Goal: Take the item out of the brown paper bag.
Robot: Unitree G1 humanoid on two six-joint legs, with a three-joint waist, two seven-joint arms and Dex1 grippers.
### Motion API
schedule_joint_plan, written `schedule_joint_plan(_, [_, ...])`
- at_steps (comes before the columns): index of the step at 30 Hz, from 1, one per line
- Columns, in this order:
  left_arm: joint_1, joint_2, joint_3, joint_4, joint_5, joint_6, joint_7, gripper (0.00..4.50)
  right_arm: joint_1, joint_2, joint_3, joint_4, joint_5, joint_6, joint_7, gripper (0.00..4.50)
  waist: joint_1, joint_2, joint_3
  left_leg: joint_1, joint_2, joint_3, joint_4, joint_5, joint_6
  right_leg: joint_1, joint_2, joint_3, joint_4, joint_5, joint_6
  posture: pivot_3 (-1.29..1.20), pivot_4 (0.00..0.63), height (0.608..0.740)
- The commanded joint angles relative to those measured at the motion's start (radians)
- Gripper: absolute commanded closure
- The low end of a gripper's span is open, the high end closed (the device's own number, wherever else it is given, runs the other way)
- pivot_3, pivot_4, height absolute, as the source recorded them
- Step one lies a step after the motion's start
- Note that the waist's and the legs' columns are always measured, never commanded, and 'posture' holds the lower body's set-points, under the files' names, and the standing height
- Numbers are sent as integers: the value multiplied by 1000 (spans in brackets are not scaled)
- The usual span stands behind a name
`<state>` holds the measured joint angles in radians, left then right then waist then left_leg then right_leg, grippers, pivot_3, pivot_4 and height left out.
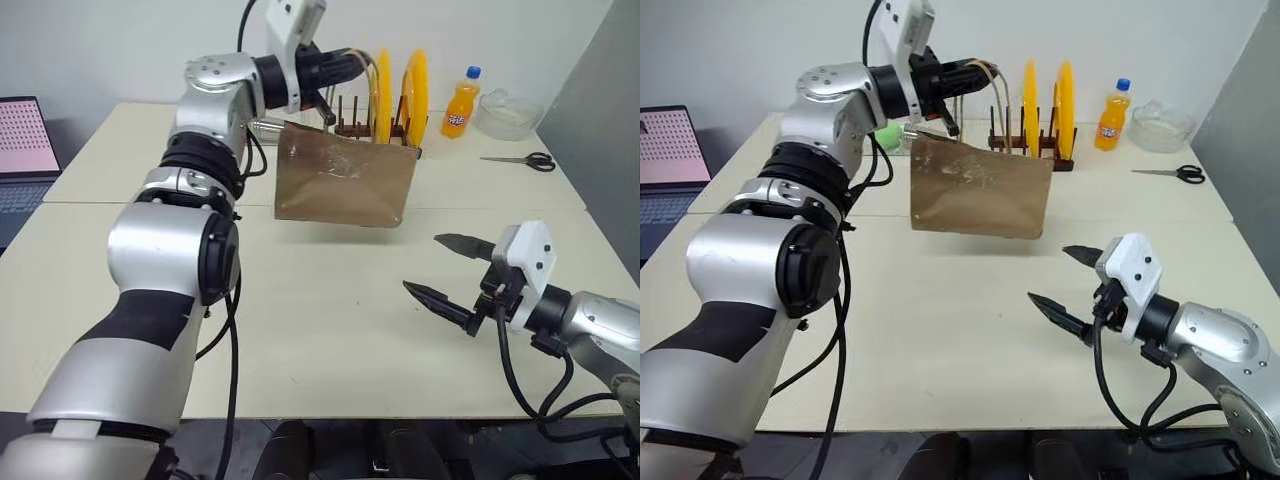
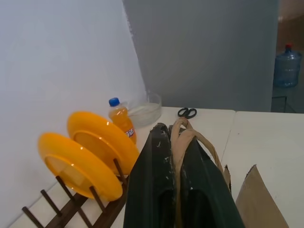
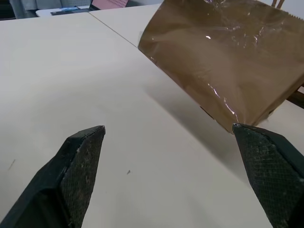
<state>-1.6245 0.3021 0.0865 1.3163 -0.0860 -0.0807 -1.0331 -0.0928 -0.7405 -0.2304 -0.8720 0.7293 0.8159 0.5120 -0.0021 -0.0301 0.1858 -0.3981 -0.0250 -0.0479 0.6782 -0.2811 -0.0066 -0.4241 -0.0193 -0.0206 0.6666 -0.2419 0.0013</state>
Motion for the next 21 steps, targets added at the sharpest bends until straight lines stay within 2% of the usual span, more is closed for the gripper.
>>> schedule_joint_plan(1, [-32, -20, 9, -9, 15, -51, 4, 4467, 29, -3, -53, -62, 26, 4, -40, 0, 0, 0, 0, 0, 0, 0, 0, 0, 0, 0, 0, 0, 1, 0, 0, 0, 150, 740])
schedule_joint_plan(10, [26, -64, -40, 11, 114, -130, -4, 4467, 149, 65, -88, -141, 38, -3, -181, 0, -1, 0, 0, 3, -1, 2, 1, 0, 0, 0, 0, 3, 8, 0, 0, 0, 150, 740])
schedule_joint_plan(21, [65, -50, -67, 24, 211, -182, 86, 4467, 181, 91, -27, -172, 3, -48, -239, 0, -1, 0, 0, 5, -1, 4, 1, 0, 0, 0, 0, 5, 10, 0, 1, 0, 150, 740])
